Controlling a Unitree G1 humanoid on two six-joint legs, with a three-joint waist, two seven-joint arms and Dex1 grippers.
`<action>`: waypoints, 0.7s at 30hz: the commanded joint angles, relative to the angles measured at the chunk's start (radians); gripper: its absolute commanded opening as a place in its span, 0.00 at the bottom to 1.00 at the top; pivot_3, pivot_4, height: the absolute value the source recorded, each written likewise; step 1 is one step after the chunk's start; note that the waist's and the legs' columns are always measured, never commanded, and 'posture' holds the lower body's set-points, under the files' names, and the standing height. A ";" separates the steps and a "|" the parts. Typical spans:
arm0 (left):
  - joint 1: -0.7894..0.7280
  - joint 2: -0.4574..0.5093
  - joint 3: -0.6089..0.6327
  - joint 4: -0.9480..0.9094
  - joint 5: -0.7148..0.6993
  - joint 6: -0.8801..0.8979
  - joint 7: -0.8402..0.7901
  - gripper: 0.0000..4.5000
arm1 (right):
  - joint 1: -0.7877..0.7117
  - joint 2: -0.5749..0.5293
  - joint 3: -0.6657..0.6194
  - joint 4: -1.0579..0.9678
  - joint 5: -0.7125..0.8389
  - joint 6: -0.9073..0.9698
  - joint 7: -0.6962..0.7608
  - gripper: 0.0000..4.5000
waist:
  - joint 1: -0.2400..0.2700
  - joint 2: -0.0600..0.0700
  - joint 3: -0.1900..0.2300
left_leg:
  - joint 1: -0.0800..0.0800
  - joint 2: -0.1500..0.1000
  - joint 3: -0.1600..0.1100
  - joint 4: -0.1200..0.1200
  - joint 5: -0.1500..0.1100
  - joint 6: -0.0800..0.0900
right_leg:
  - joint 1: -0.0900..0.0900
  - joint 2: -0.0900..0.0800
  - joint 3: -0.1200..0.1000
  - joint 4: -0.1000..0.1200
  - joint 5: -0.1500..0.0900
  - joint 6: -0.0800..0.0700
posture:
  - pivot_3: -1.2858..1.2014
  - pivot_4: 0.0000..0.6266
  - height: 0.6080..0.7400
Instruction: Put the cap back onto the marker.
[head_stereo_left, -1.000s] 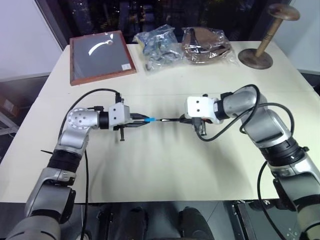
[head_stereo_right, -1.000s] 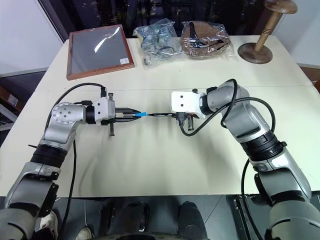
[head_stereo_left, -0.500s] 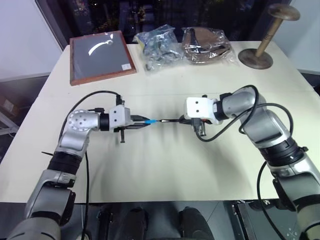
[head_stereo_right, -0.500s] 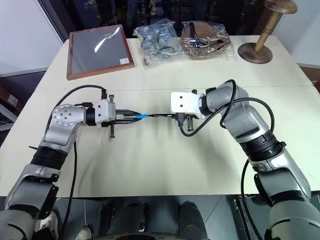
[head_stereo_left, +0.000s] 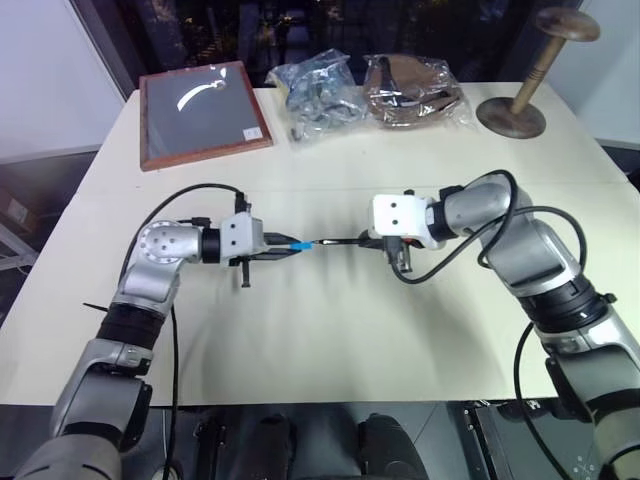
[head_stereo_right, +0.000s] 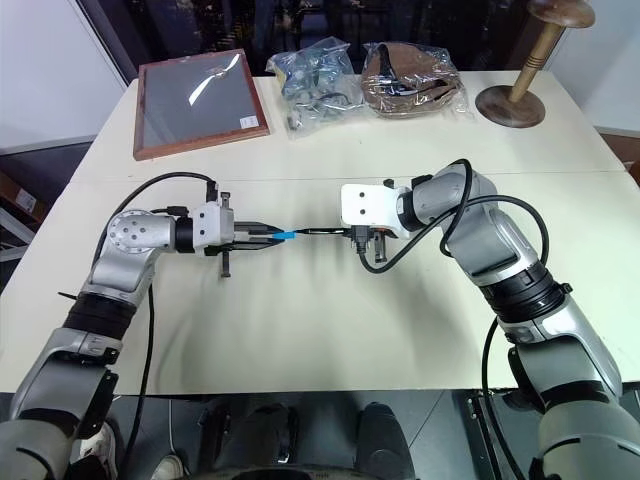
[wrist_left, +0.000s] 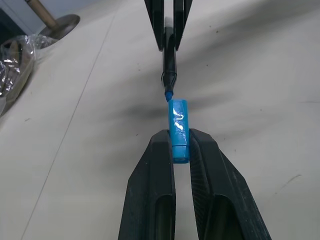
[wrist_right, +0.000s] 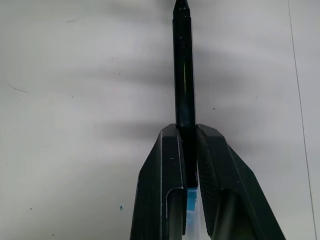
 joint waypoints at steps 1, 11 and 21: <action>-0.022 0.001 0.004 -0.006 0.003 -0.021 0.002 0.00 | -0.016 0.000 -0.011 -0.044 0.009 -0.003 0.002 0.01 | 0.000 0.000 0.000 | 0.000 0.000 0.000 0.000 0.000 0.000 | 0.000 0.000 0.000 0.000 0.000 0.000 | 0.52 0.24 1.00; -0.013 0.014 0.013 -0.011 0.000 -0.026 0.002 0.00 | -0.009 -0.014 -0.011 -0.040 0.003 -0.015 0.004 0.01 | 0.000 0.000 0.000 | 0.000 0.000 0.000 0.000 0.000 0.000 | 0.000 0.000 0.000 0.000 0.000 0.000 | 0.52 0.24 1.00; -0.010 0.017 0.015 -0.019 -0.003 -0.024 0.008 0.00 | -0.004 -0.017 -0.010 -0.029 0.002 -0.023 -0.001 0.01 | 0.000 0.000 0.000 | 0.000 0.000 0.000 0.000 0.000 0.000 | 0.000 0.000 0.000 0.000 0.000 0.000 | 0.52 0.24 1.00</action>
